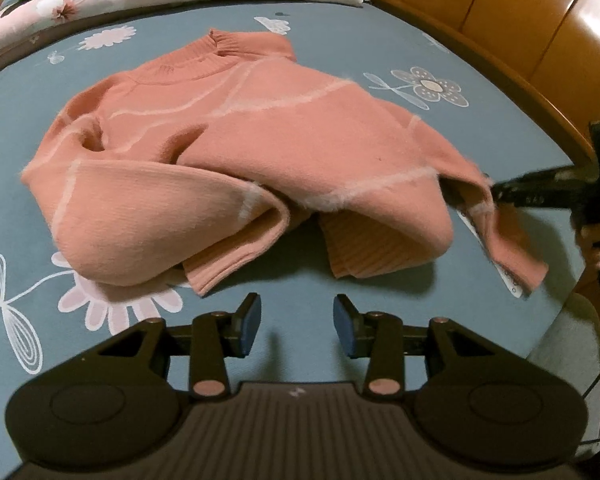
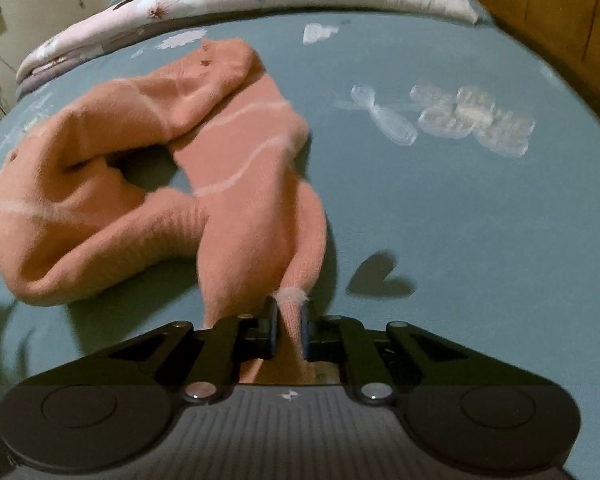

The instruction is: Fold clothes

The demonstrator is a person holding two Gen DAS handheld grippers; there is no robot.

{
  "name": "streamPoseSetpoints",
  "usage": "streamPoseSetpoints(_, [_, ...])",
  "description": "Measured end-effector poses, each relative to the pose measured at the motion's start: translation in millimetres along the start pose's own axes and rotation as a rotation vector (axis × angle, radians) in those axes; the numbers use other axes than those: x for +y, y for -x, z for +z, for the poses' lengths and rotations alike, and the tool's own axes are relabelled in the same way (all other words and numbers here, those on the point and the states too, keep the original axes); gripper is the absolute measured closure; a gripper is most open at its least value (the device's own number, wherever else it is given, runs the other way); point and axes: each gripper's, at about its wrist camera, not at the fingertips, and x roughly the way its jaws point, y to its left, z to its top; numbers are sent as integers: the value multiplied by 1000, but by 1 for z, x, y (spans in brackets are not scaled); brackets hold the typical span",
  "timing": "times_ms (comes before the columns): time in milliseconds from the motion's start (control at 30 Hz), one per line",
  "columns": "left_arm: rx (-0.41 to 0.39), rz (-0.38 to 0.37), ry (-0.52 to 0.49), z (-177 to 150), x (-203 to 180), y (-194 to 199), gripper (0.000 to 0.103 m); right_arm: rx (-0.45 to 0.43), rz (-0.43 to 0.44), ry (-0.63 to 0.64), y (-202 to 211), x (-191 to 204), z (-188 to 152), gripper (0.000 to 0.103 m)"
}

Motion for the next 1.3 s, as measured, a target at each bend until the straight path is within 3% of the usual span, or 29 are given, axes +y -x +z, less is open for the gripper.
streamPoseSetpoints(300, [9,-4,-9,4,-1,-6,62,-27,-149,15,28,-50,52,91])
streamPoseSetpoints(600, [20,-6,-6,6,1,-13,62,-22,-308,109,30,-68,92,91])
streamPoseSetpoints(1033, [53,-5,-7,11,-1,-32,61,67,-529,120,12,-129,89,91])
streamPoseSetpoints(1300, [72,-6,-22,13,-5,-40,61,107,-593,154,7,-148,66,91])
